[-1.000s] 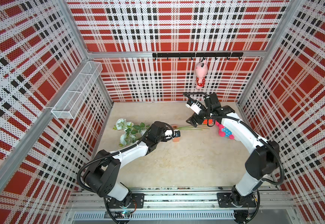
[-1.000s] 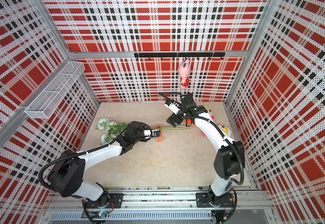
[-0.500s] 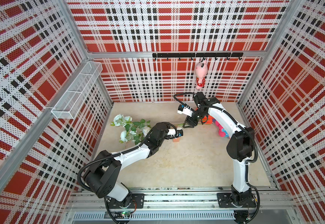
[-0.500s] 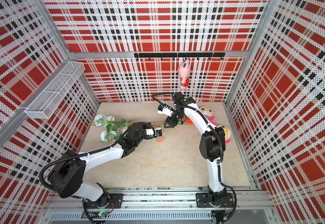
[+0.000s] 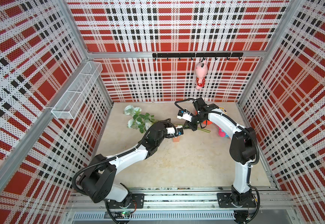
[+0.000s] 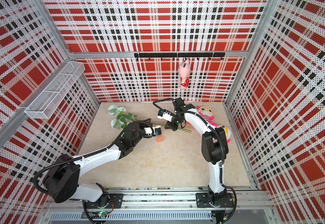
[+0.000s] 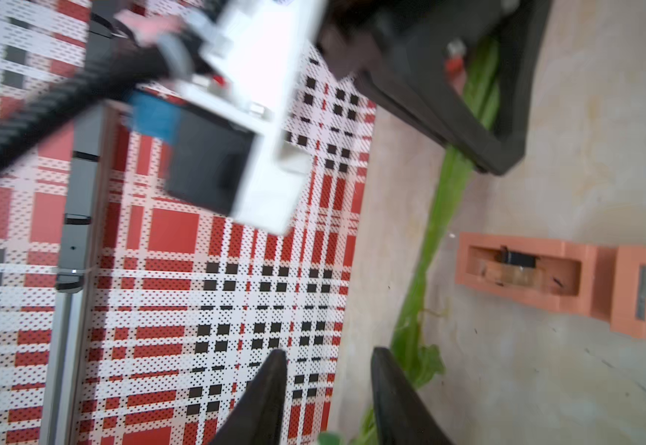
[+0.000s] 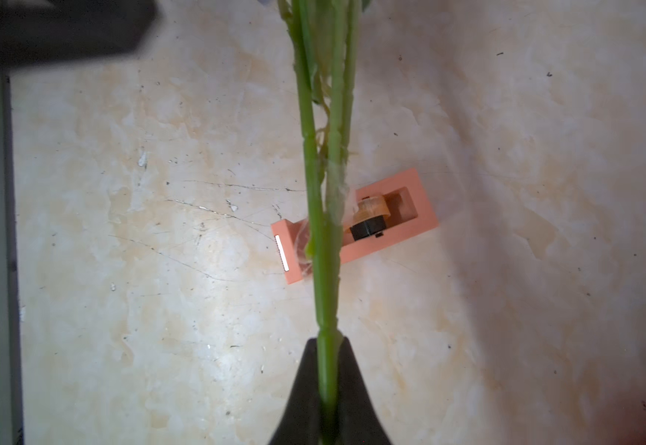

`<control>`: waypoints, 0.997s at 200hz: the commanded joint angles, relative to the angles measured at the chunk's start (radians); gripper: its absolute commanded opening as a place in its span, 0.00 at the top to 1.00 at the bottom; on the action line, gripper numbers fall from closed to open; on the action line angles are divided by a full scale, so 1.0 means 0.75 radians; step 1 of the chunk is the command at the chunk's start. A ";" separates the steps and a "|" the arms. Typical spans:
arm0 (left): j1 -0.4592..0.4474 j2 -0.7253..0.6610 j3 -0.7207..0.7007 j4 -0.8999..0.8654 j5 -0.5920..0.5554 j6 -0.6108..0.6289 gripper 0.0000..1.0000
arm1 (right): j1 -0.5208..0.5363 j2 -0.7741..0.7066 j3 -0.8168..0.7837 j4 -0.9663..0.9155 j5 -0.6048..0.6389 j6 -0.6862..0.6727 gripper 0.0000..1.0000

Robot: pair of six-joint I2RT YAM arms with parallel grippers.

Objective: Wrap bouquets with tape
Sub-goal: Wrap the tape around the bouquet.

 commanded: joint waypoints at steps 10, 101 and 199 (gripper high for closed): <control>0.094 -0.189 -0.077 0.135 0.284 -0.195 0.53 | -0.008 -0.107 -0.039 0.174 -0.046 -0.085 1.00; 0.467 -0.281 0.046 -0.095 0.957 -0.512 0.40 | 0.005 -0.422 -0.686 1.069 -0.005 -0.398 1.00; 0.315 0.164 0.528 -1.183 0.978 -0.024 0.29 | 0.065 -0.508 -1.209 2.106 0.126 -0.754 1.00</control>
